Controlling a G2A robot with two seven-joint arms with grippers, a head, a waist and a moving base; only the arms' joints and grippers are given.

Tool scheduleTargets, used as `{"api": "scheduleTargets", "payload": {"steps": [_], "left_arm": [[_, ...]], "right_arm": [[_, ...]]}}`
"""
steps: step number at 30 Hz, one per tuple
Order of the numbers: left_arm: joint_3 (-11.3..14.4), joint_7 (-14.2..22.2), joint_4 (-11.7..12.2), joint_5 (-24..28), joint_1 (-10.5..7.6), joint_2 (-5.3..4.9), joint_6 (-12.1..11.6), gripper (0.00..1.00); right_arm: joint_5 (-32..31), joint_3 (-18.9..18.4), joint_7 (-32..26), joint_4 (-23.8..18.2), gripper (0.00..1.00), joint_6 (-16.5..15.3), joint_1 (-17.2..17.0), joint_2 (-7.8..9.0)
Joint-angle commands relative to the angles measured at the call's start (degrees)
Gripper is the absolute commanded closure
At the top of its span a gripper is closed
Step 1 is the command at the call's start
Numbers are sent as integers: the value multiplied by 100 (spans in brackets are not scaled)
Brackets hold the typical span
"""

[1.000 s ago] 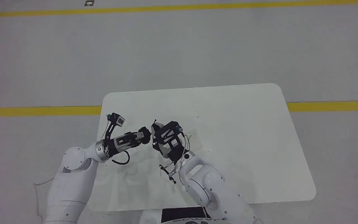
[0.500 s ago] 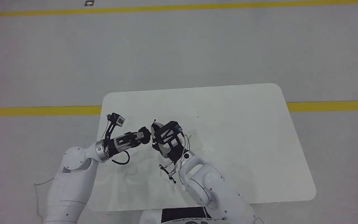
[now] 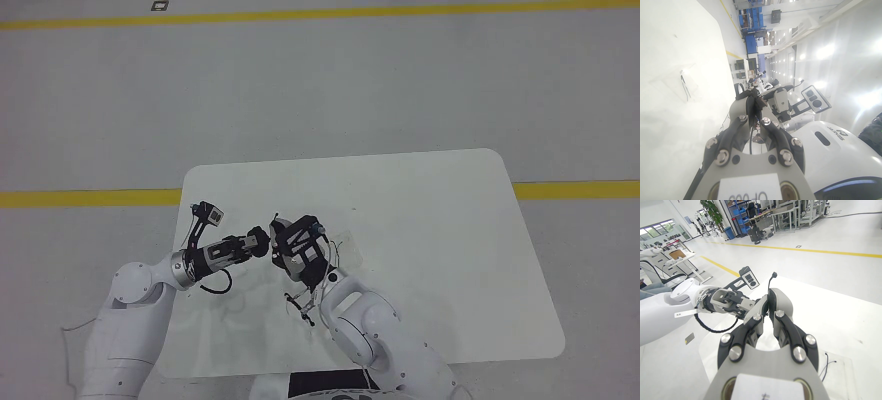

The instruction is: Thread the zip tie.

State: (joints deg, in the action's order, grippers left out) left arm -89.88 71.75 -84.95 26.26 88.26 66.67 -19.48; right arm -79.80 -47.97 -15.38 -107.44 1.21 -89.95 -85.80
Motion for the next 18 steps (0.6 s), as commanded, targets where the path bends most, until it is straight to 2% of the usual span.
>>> {"api": "scheduleTargets", "payload": {"steps": [1,18], "left_arm": [[0,0,0,0,0,0,0,100],[0,0,0,0,0,0,0,100]], "right_arm": [[14,6,-6,15,100,3,17,2],[188,46,46,47,100,-79,71,34]]}}
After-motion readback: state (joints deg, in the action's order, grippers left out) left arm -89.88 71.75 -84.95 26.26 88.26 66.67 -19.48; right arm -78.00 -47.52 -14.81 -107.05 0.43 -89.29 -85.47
